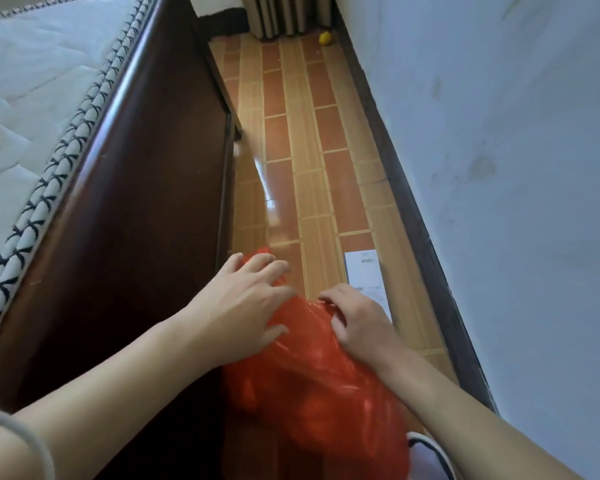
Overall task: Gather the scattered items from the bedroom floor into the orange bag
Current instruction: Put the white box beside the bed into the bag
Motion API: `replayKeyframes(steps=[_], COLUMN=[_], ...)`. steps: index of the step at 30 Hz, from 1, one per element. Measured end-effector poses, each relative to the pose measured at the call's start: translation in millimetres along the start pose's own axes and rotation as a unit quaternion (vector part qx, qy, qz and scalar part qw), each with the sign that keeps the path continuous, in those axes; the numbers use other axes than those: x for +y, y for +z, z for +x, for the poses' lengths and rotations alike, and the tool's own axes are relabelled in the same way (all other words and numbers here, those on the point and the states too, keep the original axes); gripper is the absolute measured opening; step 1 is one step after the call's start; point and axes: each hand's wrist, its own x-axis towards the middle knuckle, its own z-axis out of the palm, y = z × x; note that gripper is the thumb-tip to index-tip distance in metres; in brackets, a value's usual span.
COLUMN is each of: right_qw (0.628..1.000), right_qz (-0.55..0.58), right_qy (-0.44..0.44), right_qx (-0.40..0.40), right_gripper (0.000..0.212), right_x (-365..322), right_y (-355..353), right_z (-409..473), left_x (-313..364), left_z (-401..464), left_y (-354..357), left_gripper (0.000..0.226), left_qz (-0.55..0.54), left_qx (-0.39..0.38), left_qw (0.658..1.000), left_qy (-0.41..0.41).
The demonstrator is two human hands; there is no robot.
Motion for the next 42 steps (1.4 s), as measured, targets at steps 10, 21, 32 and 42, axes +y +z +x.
replayKeyframes(steps=[10, 21, 32, 42], right_qw=[0.988, 0.992, 0.957, 0.997], right_qz=[-0.079, -0.053, -0.061, -0.064], right_qy=[-0.106, -0.045, -0.029, 0.022], right_qx=[0.076, 0.104, -0.282, -0.022], right_gripper=[0.034, 0.039, 0.081, 0.047], right_x=[20.1, 8.7, -17.7, 35.0], right_y=[-4.9, -13.4, 60.8, 14.0], right_z=[-10.2, 8.4, -41.4, -6.1], left_x=[-6.8, -6.1, 3.4, 35.7], left_z=[7.2, -4.0, -2.2, -12.4], left_y=[69.0, 81.9, 99.5, 180.8], left_gripper=[0.095, 0.089, 0.084, 0.045], left_qz=[-0.072, -0.106, -0.073, -0.145], left_qx=[-0.094, -0.052, -0.052, -0.025], left_qw=[0.967, 0.963, 0.989, 0.986], left_qy=[-0.225, -0.241, -0.118, -0.073])
